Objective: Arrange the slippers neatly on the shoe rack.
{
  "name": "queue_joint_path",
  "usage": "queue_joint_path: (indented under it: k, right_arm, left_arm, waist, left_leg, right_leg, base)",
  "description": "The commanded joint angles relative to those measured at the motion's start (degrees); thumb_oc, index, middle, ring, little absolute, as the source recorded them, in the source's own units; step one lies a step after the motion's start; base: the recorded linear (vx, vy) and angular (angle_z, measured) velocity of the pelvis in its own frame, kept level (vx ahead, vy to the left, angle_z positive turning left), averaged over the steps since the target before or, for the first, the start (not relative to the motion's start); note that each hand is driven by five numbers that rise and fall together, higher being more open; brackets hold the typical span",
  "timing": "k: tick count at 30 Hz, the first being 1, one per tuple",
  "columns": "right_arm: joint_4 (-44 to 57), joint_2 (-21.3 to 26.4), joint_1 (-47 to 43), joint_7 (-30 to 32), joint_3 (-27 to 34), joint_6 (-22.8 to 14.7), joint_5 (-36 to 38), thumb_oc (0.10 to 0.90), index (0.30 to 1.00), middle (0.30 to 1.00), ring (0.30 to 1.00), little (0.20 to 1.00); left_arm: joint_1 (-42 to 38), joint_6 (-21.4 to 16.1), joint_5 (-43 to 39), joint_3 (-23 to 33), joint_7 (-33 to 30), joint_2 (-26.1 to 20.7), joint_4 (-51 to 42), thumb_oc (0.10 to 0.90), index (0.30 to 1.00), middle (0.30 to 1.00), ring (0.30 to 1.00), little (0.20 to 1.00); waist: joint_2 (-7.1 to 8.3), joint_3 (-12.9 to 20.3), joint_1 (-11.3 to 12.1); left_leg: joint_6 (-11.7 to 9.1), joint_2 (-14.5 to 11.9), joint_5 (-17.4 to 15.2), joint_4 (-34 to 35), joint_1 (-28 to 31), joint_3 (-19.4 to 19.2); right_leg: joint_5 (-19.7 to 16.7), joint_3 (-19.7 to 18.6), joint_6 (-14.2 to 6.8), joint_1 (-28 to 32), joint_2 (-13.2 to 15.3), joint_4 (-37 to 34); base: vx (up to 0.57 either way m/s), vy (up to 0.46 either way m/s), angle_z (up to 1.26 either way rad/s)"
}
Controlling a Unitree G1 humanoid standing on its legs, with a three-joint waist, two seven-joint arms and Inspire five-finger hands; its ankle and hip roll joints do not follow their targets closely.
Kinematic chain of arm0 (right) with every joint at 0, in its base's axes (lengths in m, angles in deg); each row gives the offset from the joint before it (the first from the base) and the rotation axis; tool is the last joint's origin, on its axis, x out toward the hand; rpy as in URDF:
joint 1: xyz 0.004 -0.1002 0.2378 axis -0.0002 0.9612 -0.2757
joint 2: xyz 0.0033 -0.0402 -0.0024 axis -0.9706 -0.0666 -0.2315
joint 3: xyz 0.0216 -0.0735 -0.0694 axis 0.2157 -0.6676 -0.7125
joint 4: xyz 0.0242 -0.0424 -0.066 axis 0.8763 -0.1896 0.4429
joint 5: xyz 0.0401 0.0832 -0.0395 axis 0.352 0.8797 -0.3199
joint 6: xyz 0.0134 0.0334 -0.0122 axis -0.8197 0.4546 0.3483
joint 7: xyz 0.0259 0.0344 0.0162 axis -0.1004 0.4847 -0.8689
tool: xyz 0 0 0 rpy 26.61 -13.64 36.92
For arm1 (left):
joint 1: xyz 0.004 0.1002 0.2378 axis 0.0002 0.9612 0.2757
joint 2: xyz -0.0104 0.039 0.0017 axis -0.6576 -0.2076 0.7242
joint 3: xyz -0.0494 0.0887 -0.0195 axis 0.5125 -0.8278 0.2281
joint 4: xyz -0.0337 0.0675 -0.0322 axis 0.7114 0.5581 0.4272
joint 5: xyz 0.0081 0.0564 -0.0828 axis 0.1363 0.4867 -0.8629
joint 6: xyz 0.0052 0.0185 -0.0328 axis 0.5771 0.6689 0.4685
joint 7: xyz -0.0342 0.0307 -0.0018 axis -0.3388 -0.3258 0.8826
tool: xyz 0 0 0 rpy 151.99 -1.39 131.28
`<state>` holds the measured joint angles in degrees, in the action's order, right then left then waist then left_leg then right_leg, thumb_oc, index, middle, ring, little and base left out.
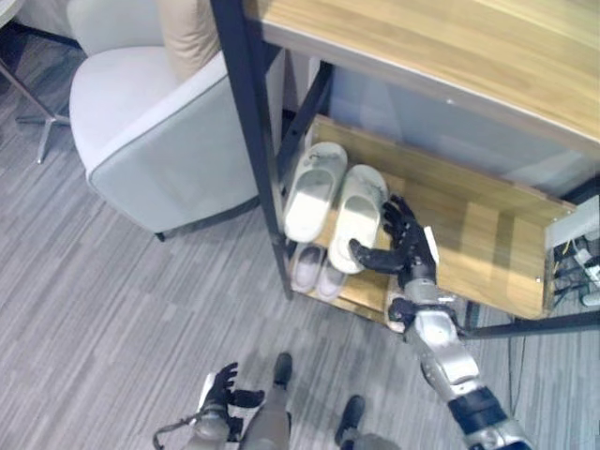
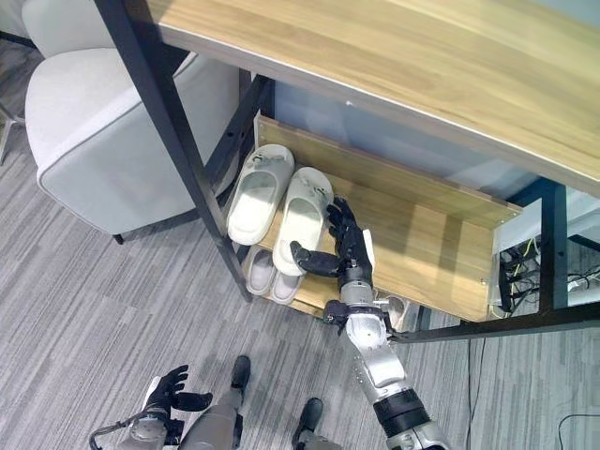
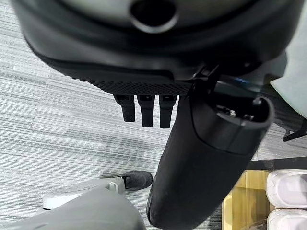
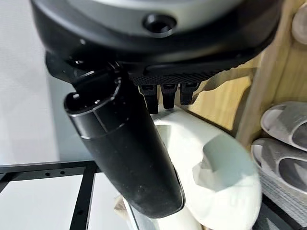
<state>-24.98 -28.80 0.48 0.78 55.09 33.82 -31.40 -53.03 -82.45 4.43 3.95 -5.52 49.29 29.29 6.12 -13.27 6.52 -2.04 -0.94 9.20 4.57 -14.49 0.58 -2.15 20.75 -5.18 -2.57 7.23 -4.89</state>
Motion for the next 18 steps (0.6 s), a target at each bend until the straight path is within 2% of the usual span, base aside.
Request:
queue_joint_path:
  k: [1, 18]
  right_arm:
    - [10.78, 2.12, -0.3, -0.96, 1.31, -5.12, -2.25, 0.8, 0.9, 0.9, 0.9, 0.9]
    - [18.45, 5.07, 6.95, -6.48, 0.02, -5.37, -3.08, 0.8, 0.9, 0.9, 0.9, 0.9]
  left_arm:
    - [1.11, -0.28, 1.53, -2.86, -0.18, 3.83, 2.78, 0.8, 0.9, 0.9, 0.9, 0.9]
    - [0.15, -0.66, 2.01, -1.75, 1.02, 3.98, 3.79, 0.8, 0.9, 0.9, 0.9, 0.9]
  waist:
    - [-1.39, 3.59, -0.14]
    - [-0.44, 4.09, -2.34]
  left_leg:
    - [-1.62, -1.66, -8.14, 0.38, 7.15, -3.03]
    - [-1.78, -1.94, -8.18, 0.43, 7.66, -3.12]
  right_leg:
    - [3.87, -0.69, -3.65, -1.45, 2.0, 6.72]
    - [3.59, -1.18, -3.56, -1.49, 1.67, 6.9]
  base:
    - [-0.01, -0.004, -0.09]
    - [0.0, -0.001, -0.01]
